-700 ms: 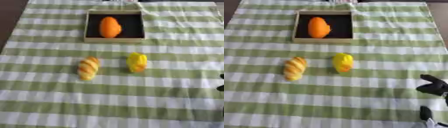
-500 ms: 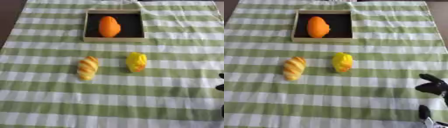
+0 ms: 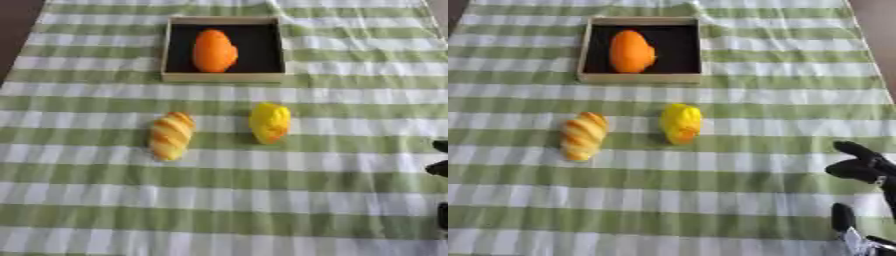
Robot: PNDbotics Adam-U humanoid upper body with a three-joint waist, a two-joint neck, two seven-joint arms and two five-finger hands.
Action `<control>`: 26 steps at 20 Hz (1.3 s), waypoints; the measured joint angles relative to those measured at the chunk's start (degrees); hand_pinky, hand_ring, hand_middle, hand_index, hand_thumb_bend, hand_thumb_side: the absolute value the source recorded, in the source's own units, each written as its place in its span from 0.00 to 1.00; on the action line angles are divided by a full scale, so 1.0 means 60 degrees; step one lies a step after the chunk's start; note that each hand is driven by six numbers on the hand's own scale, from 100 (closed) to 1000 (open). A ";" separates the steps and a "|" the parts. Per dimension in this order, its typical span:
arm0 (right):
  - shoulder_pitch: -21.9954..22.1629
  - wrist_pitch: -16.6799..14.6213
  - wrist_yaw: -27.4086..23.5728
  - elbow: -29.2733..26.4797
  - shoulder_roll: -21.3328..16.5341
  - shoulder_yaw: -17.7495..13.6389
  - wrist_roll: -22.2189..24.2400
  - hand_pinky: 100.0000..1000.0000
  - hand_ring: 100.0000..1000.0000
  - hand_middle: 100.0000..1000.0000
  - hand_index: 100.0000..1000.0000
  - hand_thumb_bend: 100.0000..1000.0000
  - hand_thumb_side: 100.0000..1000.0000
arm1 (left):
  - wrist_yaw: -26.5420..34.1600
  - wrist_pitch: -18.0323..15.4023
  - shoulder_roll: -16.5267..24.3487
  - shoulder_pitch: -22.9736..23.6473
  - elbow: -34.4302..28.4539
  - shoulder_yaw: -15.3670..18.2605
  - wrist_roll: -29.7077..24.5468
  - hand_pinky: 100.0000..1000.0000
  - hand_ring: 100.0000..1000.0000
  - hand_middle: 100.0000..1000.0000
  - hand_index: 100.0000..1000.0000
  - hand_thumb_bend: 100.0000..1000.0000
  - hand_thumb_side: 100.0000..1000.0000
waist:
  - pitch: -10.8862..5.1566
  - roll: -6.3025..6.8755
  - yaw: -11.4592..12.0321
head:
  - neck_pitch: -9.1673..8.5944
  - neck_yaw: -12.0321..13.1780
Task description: Pick up objects on the table and place them in the box.
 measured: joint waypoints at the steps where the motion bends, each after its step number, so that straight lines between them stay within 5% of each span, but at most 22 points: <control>1: -0.0044 0.0000 -0.0066 0.0000 -0.0112 -0.0005 0.0000 0.93 0.89 0.61 0.75 0.00 0.41 | 0.0011 0.0006 0.0000 0.0000 0.0000 0.0000 -0.0006 0.73 0.71 0.61 0.80 0.00 0.52 | -0.0008 -0.0018 0.0000 | 0.0000 0.0000; 8: -0.0121 -0.0081 -0.0654 0.0000 -0.0821 -0.0104 0.0081 0.93 0.90 0.62 0.76 0.00 0.41 | 0.0042 0.0036 0.0001 0.0000 -0.0005 -0.0001 -0.0033 0.73 0.72 0.61 0.80 0.00 0.52 | -0.0116 -0.0068 0.0003 | 0.0003 -0.0001; 12: 0.0056 -0.0114 -0.0554 0.0000 -0.1382 0.0037 0.0143 0.94 0.93 0.66 0.78 0.00 0.40 | 0.0053 0.0088 0.0019 -0.0011 -0.0015 -0.0010 -0.0059 0.73 0.72 0.61 0.80 0.00 0.52 | -0.0397 -0.0326 0.0058 | 0.0016 -0.0025; 15: -0.0065 0.0126 -0.0377 0.0000 -0.2019 0.0118 0.0385 0.94 0.94 0.68 0.79 0.00 0.37 | 0.0053 0.0136 0.0061 -0.0011 -0.0041 -0.0061 -0.0062 0.73 0.72 0.61 0.80 0.00 0.52 | -0.0423 -0.0294 0.0054 | 0.0075 -0.0065; 26: -0.2083 0.1459 -0.1384 0.0000 -0.4412 0.0525 0.1663 0.95 0.96 0.73 0.81 0.00 0.27 | 0.0089 0.0163 0.0103 -0.0046 -0.0064 -0.0215 -0.0124 0.73 0.72 0.61 0.80 0.00 0.52 | -0.0484 -0.0289 0.0388 | 0.0086 -0.0437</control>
